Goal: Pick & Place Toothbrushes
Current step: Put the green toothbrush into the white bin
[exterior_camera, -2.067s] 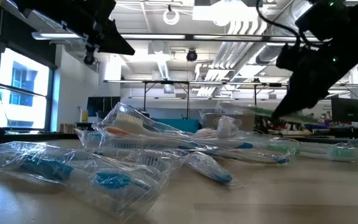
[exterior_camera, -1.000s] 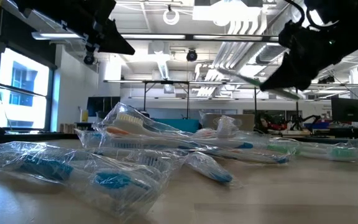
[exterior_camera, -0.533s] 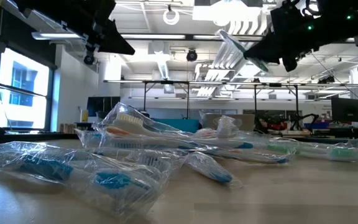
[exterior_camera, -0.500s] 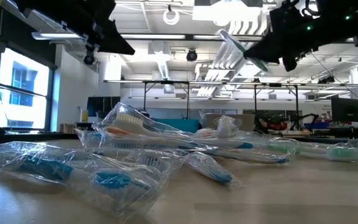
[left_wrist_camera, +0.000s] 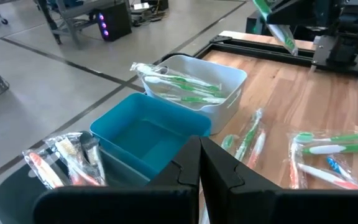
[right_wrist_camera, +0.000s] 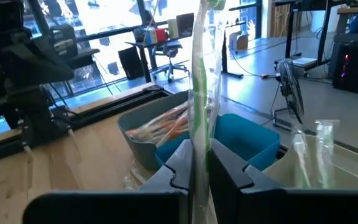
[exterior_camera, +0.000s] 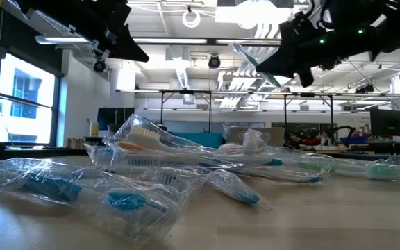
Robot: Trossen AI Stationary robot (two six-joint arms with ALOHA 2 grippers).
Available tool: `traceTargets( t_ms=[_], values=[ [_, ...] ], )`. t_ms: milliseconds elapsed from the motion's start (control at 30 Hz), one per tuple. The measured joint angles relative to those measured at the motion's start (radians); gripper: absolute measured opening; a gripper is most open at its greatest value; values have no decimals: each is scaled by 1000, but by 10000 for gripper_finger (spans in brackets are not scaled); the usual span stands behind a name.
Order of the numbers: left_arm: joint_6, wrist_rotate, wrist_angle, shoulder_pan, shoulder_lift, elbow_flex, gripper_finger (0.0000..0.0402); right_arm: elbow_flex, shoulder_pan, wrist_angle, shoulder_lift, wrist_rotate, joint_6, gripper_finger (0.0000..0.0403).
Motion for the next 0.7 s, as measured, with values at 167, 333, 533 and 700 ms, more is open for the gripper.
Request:
traceTargets(
  t_ms=[167, 333, 533, 700],
  values=[
    [0, 0, -4, 0, 0, 0, 0, 78, 3, 1, 93, -20, -7, 20],
    [-7, 0, -8, 0, 0, 0, 0, 134, 3, 1, 152, -14, -3, 20],
    [30, 0, -8, 0, 0, 0, 0, 188, 3, 1, 211, 36, 3, 20],
    [82, -22, -7, 0, 0, 0, 0, 228, 3, 1, 265, 100, 3, 21]
  ],
)
